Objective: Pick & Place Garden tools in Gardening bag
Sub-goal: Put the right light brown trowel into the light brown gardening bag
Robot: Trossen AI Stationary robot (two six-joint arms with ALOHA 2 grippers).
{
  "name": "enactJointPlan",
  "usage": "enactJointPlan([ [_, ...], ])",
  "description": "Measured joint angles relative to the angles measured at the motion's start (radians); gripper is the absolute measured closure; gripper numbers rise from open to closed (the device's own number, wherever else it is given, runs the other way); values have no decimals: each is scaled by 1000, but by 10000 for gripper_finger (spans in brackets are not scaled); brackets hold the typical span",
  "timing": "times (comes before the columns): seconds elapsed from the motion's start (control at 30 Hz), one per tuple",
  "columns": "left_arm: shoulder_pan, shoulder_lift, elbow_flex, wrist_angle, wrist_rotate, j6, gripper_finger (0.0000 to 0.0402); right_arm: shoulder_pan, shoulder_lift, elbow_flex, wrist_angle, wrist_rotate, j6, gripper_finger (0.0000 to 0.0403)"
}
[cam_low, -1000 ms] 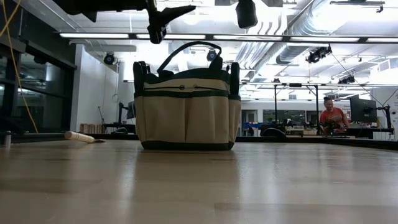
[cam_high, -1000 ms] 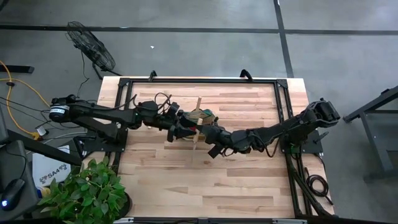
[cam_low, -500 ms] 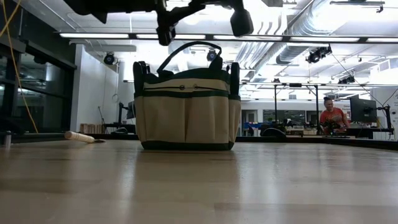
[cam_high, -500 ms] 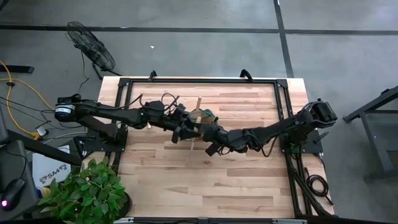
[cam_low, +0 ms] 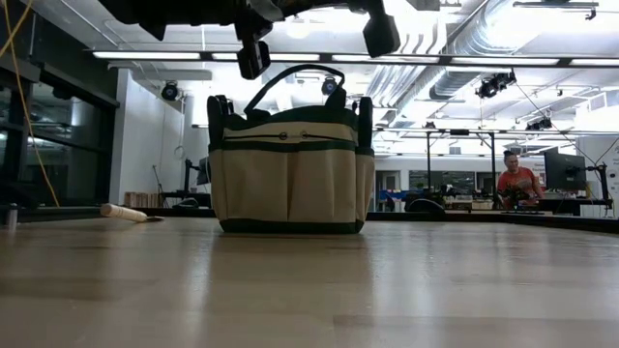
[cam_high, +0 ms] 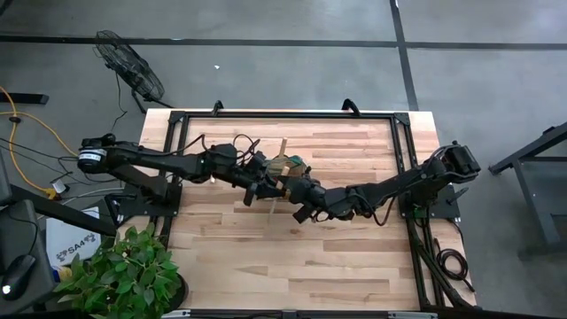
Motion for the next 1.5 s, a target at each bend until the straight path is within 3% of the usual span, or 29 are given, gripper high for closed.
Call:
enactJointPlan([
  [0.17,0,0,0,-14,-6,42,328,0,0,-1,-1,-2,30,337],
  [0.47,-1,-1,0,-13,-21,145,339,19,0,0,22,-3,265,226],
  [0.73,-27,-52,0,-109,-179,250,339,59,0,0,57,200,538,182],
  [0.83,-76,-65,0,-153,-308,285,339,64,0,0,65,329,667,179],
  [1.0,-194,-66,0,-184,-620,326,339,64,0,0,63,505,851,180],
  [1.17,-334,-62,0,-207,-1037,367,339,64,0,0,62,649,1045,180],
  [1.33,-439,-42,0,-201,-1360,382,339,64,0,0,59,710,1182,180],
  [1.5,-476,34,0,-153,-1515,375,339,64,0,0,57,708,1289,180],
])
